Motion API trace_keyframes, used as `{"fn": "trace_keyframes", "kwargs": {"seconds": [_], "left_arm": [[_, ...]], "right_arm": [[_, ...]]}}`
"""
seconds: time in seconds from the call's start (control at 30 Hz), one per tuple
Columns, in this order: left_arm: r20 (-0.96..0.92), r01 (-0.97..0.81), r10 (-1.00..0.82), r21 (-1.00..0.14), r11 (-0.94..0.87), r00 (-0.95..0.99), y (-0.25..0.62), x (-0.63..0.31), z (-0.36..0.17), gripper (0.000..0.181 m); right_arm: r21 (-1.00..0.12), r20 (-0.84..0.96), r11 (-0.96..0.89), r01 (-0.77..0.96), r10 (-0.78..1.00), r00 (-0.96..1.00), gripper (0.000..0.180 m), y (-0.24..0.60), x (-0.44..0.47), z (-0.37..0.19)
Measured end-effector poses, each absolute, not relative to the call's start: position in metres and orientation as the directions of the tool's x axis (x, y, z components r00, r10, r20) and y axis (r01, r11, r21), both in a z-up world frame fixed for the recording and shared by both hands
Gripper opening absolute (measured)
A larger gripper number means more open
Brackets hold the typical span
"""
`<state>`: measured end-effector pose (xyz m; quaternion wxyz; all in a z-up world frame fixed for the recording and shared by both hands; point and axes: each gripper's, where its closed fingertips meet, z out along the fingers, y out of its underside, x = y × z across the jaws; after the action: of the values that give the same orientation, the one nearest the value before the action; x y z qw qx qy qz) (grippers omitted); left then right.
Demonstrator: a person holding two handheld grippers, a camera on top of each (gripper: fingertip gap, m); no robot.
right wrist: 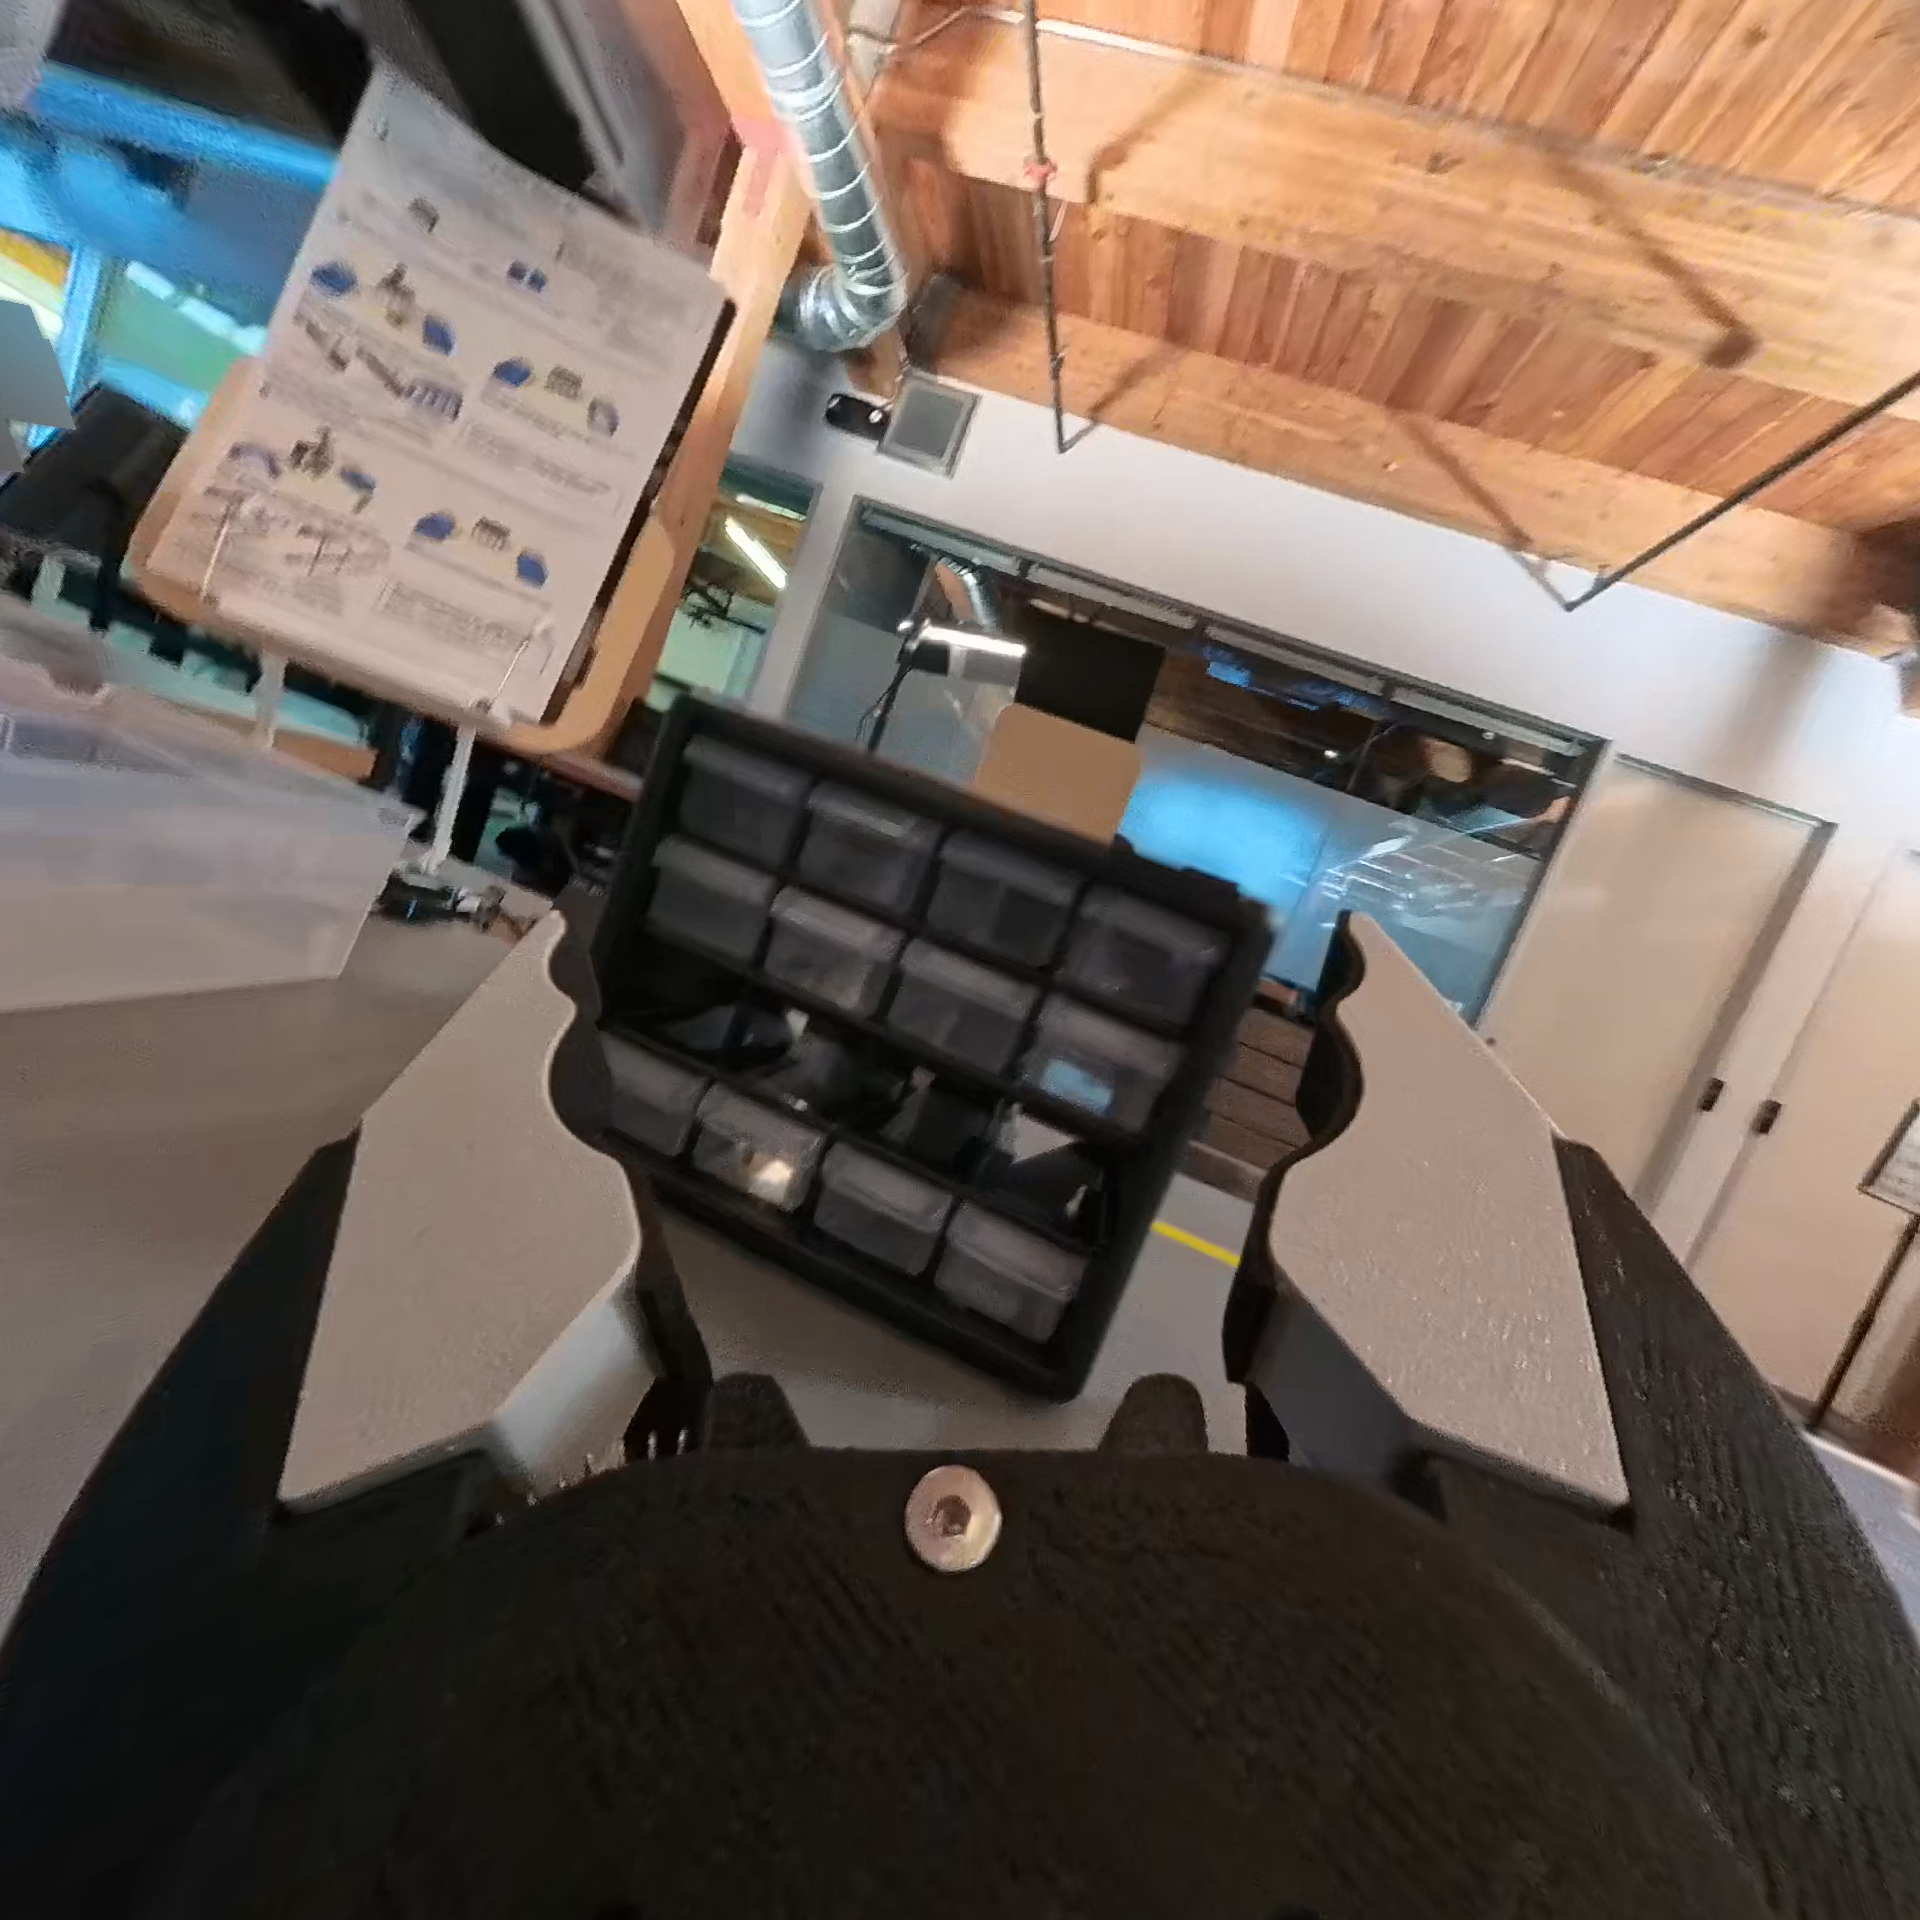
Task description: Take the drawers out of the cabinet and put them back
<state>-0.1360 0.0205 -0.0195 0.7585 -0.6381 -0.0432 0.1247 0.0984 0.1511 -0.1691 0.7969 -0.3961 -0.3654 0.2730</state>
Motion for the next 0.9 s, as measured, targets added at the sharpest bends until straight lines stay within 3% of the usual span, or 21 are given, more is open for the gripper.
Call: {"fn": "trace_keyframes", "kwargs": {"seconds": [0.03,0.1,0.2,0.3,0.37,0.57,0.73,0.9], "left_arm": [[-0.061,-0.091,0.178,-0.982,0.165,0.982,0.017,-0.124,-0.021,0.078],[-0.028,-0.038,0.088,-0.994,0.105,0.996,0.012,-0.107,-0.039,0.095],[-0.050,-0.042,0.141,-0.997,-0.062,0.989,0.001,-0.115,-0.085,0.116],[0.093,0.109,0.179,-0.991,-0.083,0.980,-0.008,-0.127,-0.113,0.115],[0.235,0.238,0.047,-0.967,-0.093,0.971,-0.011,-0.101,-0.132,0.114],[-0.095,-0.001,0.368,-0.969,-0.247,0.925,-0.059,-0.146,-0.210,0.112],[0.061,0.111,0.363,-0.987,-0.117,0.930,-0.068,-0.146,-0.249,0.114],[0.027,0.050,0.403,-0.998,-0.045,0.915,-0.074,-0.155,-0.245,0.111]], "right_arm": [[-0.831,0.346,0.533,-0.161,0.721,0.600,0.136,0.154,0.110,-0.157],[-0.825,0.321,0.546,-0.145,0.664,0.675,0.135,0.172,0.145,-0.136],[-0.826,0.317,0.564,-0.016,0.487,0.814,0.133,0.217,0.219,-0.127],[-0.841,0.381,0.501,0.206,0.275,0.883,0.121,0.264,0.296,-0.150],[-0.873,0.396,0.384,0.300,0.201,0.896,0.102,0.290,0.340,-0.173],[-0.995,0.098,0.010,0.100,0.295,0.950,0.081,0.342,0.389,-0.237],[-0.996,0.047,-0.055,0.070,0.342,0.939,0.065,0.355,0.383,-0.257],[-0.992,0.020,-0.111,0.066,0.374,0.927,0.039,0.359,0.383,-0.261]]}}
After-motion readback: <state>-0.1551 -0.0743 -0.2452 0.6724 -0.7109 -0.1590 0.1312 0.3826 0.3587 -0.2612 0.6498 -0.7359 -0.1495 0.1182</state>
